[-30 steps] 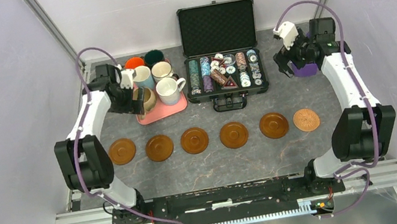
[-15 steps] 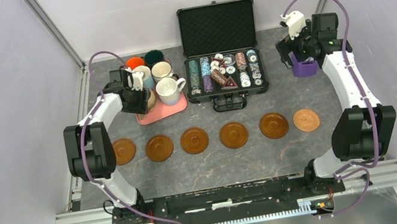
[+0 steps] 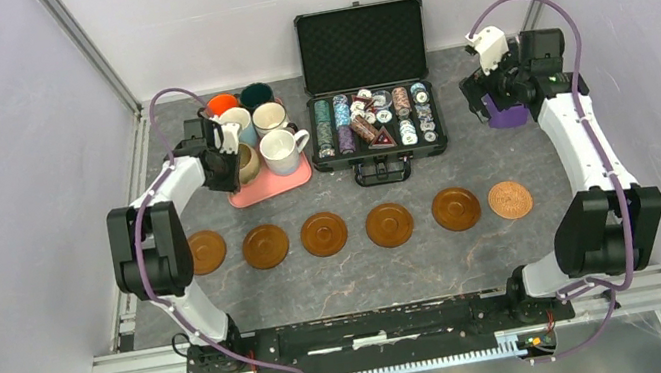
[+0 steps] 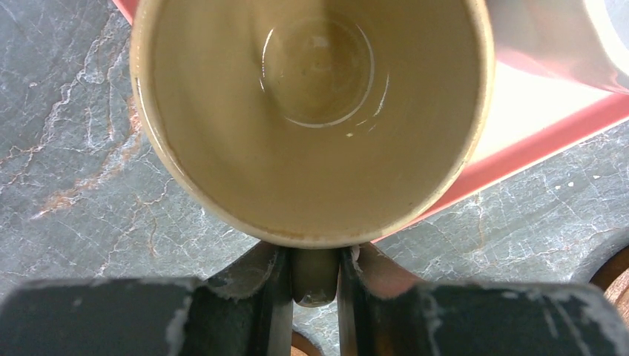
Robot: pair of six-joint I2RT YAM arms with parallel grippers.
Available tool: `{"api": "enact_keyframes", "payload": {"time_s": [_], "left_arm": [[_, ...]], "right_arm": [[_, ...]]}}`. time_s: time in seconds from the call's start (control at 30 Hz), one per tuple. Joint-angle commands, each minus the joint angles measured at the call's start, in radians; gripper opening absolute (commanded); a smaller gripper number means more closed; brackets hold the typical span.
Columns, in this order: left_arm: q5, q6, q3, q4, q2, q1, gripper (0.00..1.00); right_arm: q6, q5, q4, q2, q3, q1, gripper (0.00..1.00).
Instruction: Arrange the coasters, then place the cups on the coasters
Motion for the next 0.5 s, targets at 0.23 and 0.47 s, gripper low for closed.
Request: {"api": "enact_keyframes", "payload": {"time_s": [0.23,0.47], "left_arm": [[0.036,-0.033,-0.037,0.018,-0.212,0.028,0.02],[0.139,-0.007,-0.056,-0.085,-0.381,0.175,0.02]], "right_arm": [[-0.062,-0.058,0.013,-0.058,-0.042,-0.003,0.98],[-0.07,-0.112,0.01,-0.059,-0.068,-0.003,0.98]]}}
